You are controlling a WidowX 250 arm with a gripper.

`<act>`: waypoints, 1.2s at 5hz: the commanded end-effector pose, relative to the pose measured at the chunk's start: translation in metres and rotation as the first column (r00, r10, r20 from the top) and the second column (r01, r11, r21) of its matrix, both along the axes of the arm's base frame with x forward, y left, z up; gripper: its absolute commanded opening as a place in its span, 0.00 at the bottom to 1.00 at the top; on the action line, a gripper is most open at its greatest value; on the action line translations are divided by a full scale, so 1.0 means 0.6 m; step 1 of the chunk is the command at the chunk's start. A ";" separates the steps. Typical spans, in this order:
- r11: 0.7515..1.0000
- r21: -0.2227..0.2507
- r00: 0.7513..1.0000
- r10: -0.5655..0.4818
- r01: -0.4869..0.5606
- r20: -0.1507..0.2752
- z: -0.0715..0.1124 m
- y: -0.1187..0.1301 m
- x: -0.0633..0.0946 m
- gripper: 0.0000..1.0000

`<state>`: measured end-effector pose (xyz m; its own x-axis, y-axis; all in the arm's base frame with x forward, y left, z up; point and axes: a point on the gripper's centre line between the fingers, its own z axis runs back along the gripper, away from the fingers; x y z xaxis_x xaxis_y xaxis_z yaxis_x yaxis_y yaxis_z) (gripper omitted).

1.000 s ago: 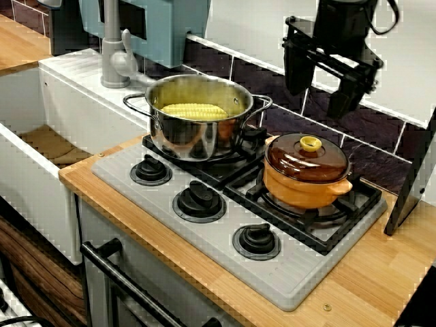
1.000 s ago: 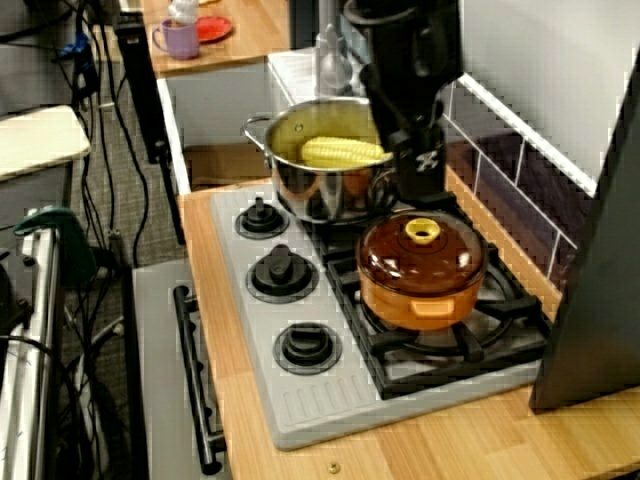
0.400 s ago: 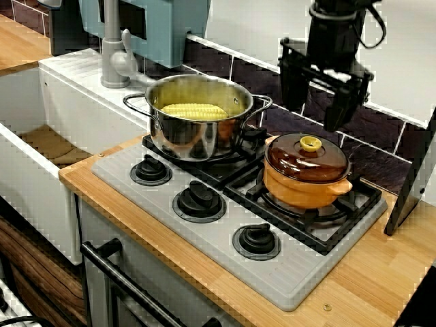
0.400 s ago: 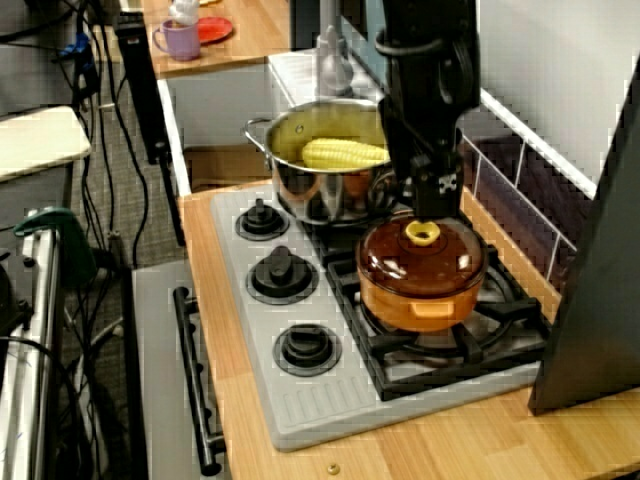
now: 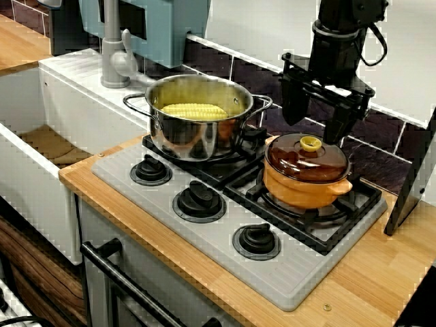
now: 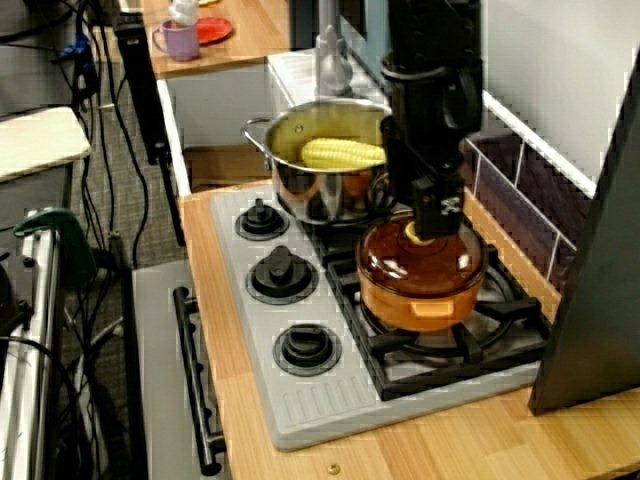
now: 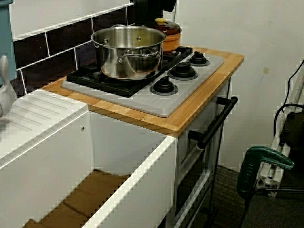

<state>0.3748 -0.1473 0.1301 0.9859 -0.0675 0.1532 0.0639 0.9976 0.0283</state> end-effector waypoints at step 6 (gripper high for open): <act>0.999 0.027 0.999 0.016 -0.017 0.032 -0.004 -0.007 0.013 1.00</act>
